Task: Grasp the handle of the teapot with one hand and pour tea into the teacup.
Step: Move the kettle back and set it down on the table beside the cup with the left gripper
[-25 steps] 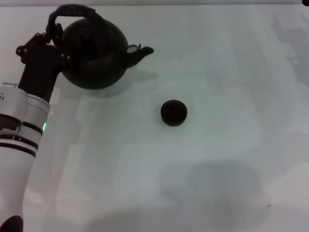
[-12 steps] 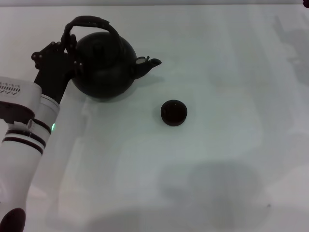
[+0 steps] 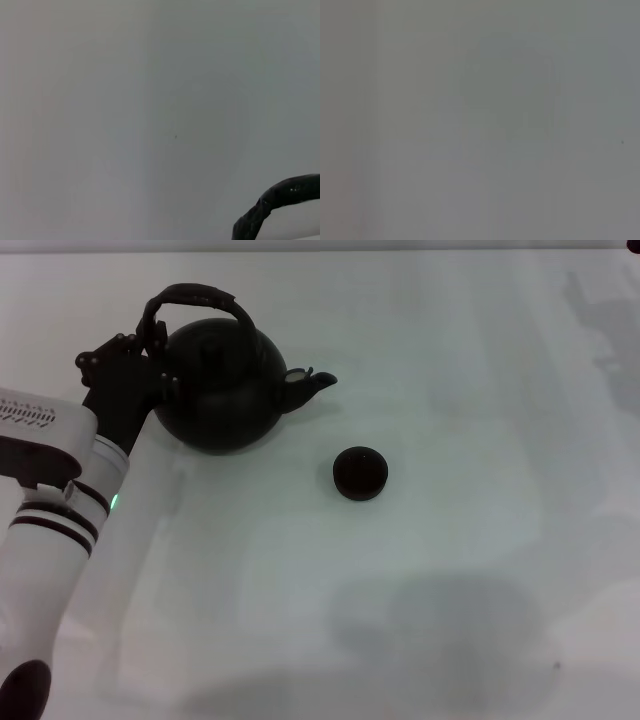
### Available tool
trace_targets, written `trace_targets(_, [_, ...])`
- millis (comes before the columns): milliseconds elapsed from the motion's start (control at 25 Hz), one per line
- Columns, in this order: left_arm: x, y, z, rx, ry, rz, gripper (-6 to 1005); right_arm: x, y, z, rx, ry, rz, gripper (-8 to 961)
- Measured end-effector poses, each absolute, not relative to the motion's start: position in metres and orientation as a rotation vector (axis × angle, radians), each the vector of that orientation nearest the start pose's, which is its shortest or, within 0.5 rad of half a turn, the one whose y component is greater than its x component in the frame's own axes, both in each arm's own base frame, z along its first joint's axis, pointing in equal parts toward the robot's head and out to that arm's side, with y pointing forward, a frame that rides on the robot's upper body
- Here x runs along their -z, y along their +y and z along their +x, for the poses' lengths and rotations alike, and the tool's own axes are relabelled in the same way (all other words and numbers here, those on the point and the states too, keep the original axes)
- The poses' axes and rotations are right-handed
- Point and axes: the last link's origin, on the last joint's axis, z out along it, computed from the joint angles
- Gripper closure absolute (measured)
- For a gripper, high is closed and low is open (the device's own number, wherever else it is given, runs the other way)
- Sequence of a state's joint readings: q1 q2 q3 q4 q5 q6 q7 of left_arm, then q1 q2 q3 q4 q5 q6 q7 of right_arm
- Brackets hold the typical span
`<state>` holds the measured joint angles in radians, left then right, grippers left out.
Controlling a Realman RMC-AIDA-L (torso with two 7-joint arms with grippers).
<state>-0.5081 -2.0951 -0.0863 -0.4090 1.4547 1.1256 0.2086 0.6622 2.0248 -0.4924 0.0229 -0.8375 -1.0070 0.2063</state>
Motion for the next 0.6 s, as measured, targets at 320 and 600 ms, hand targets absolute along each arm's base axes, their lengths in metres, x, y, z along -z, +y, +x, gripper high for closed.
trace_targets(320, [0.0880, 0.3156, -0.2851, 0.586, -0.560, -1.750, 835, -0.0218, 0.3955, 0.3262, -0.586, 0.566, -1.574, 125])
trace_targets(600, [0.0844, 0.3113, -0.2886, 0.629, -0.607, -1.711, 707, -0.0207, 0.3933, 0.3282, -0.583, 0.575, -1.574, 125])
